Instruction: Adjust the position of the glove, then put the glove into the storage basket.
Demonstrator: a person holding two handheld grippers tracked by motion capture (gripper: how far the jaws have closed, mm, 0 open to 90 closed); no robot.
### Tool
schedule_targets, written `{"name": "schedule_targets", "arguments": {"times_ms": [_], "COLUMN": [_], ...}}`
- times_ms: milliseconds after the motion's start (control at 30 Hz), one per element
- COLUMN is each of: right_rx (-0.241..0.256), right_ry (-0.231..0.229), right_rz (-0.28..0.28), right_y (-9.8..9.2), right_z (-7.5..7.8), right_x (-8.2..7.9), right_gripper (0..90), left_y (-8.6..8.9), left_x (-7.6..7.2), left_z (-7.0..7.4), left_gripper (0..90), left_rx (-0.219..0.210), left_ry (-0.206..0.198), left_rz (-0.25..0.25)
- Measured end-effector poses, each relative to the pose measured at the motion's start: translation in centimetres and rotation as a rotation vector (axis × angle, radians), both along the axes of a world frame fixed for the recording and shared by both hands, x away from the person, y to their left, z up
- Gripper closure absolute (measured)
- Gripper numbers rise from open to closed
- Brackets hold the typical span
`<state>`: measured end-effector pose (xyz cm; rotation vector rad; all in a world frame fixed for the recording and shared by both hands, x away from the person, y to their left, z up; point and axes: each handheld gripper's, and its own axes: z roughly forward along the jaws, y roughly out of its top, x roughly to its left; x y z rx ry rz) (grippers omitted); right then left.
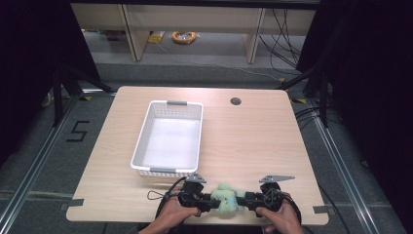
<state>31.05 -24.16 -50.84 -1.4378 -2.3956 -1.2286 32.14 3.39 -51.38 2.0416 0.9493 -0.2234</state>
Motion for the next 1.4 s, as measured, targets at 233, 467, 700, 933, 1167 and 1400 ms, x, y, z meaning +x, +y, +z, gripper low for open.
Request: {"name": "schedule_targets", "arguments": {"times_ms": [233,467,700,933,1167,1400], "right_rx": [0.006,0.033,0.047,0.046,0.061,0.058], "right_ry": [0.001,0.008,-0.026,-0.050,-0.068,-0.112], "right_rz": [0.005,0.025,0.049,0.060,0.070,0.096], "right_y": [0.0,0.1,0.2,0.3,1.0,1.6], "right_z": [-0.2,-0.2,0.0,0.8,2.2,3.8], "right_x": [0.2,0.3,0.2,0.1,-0.1,0.6], "right_gripper": [56.2,66.0,74.3,75.6,75.8,75.8], "left_y": [-0.1,0.0,0.0,0.4,1.3,2.3], "left_x": [-0.2,-0.2,-0.4,-0.9,-1.0,-0.8], "left_z": [-0.1,0.0,0.2,0.9,1.9,3.7], "left_gripper": [69.9,74.4,76.3,77.6,78.0,77.9], "left_rx": [-0.020,-0.023,-0.022,-0.018,-0.042,-0.060], "left_ry": [-0.013,-0.013,-0.031,-0.056,-0.073,-0.096], "left_rz": [0.014,0.005,-0.012,-0.030,-0.021,-0.008]}}
